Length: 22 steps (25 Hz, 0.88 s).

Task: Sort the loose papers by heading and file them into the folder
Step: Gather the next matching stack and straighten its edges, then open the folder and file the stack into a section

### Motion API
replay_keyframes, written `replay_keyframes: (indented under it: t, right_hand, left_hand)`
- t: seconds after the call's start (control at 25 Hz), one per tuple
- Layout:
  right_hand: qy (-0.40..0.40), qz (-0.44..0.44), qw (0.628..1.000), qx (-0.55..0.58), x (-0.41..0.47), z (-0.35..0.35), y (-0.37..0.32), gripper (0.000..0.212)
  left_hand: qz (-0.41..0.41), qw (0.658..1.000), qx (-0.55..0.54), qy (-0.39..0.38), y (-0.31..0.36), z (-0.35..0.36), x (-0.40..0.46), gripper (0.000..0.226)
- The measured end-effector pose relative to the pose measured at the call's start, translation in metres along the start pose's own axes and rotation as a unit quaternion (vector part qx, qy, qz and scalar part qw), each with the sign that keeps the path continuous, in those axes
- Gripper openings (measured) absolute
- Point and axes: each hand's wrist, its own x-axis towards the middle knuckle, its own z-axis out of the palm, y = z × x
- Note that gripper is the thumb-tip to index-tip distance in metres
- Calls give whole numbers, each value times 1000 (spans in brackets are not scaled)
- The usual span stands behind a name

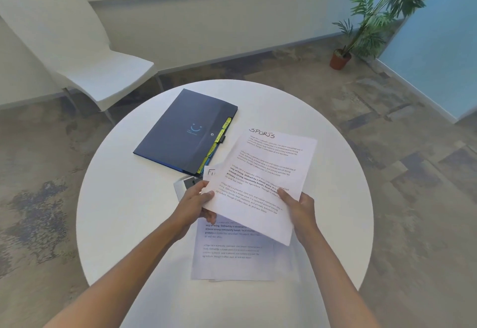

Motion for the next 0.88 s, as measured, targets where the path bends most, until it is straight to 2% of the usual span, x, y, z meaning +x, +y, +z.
replay_keyframes:
  t: [0.08,0.16,0.24,0.32,0.56,0.68,0.88]
  right_hand:
    - [14,-3,1000,-26,8,-4,3,17]
    - [24,-1,999,-42,13,-8,4,14]
    - [29,1,998,-53,18,-12,3,13]
    - [31,0,998,-59,22,-14,3,14]
    - [42,0,997,-70,31,-12,2,14]
    - [35,-4,997,-70,32,-10,1,12]
    - [30,3,997,-67,37,-6,3,11]
  left_hand:
    - [1,996,80,30,2,-9,20,20]
    - [24,973,201,112,5,-23,45,21]
    - [55,917,344,192,13,-38,68,22]
    - [75,865,440,227,23,-44,89,24]
    - [113,776,566,254,47,-51,158,45]
    - [88,753,595,268,60,-56,188,63]
    - [14,729,649,219,69,-53,217,90]
